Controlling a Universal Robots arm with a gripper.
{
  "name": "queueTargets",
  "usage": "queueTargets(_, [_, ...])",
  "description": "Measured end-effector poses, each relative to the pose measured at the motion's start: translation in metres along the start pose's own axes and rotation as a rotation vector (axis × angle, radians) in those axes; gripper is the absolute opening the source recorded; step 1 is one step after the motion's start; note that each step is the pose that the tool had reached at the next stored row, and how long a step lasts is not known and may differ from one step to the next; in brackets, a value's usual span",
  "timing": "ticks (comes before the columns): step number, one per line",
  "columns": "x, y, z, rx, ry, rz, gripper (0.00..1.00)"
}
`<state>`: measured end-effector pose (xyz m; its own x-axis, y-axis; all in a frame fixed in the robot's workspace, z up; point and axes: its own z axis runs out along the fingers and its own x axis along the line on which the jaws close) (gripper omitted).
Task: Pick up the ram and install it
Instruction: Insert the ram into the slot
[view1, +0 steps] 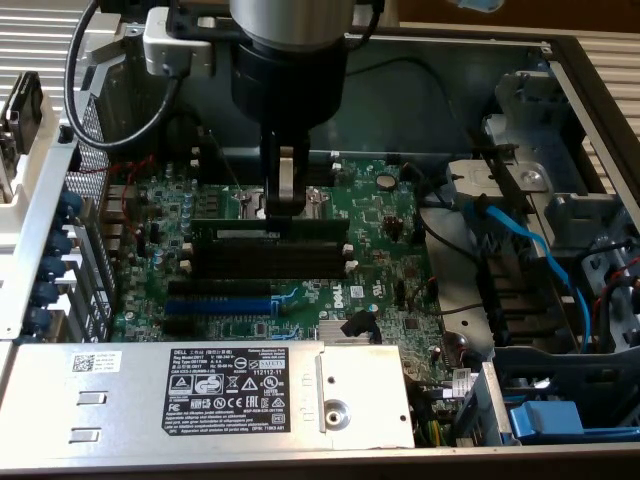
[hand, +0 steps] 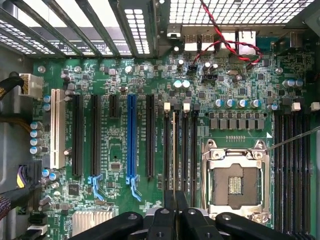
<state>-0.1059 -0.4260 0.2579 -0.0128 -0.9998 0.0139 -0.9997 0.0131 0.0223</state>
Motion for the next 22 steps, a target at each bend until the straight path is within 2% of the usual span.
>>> queueTargets(22, [0.0051,-0.0025,0.0071,0.0000,-0.0007,-0.016,0.12])
